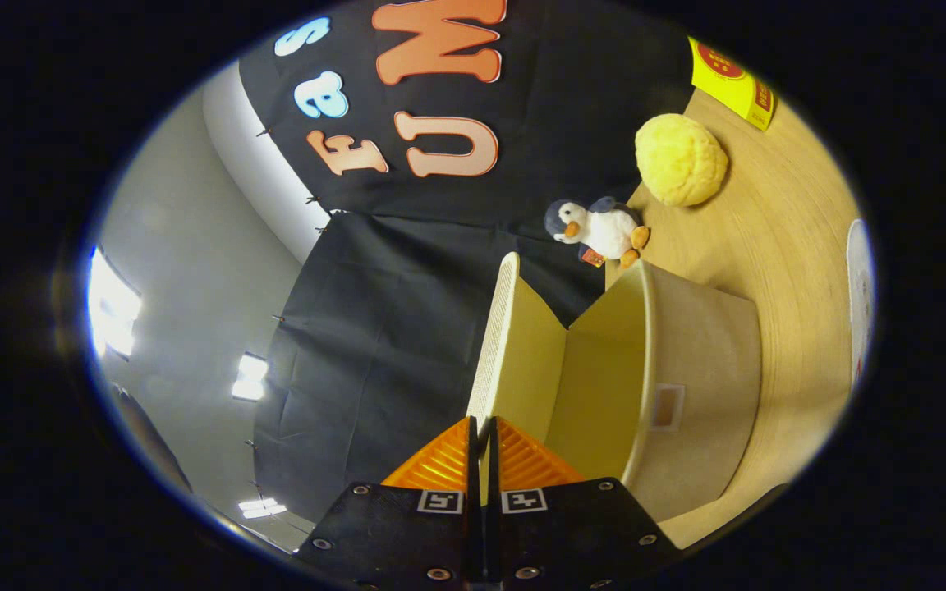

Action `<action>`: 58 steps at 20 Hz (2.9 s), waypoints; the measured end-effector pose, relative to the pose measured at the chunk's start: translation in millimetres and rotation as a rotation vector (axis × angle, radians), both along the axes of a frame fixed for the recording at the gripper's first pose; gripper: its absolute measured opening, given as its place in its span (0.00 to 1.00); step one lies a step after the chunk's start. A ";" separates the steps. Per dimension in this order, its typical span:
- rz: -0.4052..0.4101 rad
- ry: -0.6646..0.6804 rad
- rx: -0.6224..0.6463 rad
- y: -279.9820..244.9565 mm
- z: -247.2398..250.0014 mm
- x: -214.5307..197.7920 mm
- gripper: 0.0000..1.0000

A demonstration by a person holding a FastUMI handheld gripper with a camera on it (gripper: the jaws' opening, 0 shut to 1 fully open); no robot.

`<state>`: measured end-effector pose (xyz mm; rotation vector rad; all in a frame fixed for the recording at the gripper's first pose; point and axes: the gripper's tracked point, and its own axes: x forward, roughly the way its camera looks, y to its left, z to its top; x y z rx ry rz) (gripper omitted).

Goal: Open the storage box then place both shoes into the box .Put the left shoe in first, then the right shoe, with the right side of both shoes facing outward in a uniform manner.

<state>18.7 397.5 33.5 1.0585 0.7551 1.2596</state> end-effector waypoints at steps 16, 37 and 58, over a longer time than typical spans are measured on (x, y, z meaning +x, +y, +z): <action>-0.045 -0.225 -0.199 192.7 63.1 -58.5 0.03; -0.479 -0.479 -0.790 -16.3 -47.6 30.3 0.98; -0.629 -0.411 -1.242 -240.4 -208.8 44.1 0.80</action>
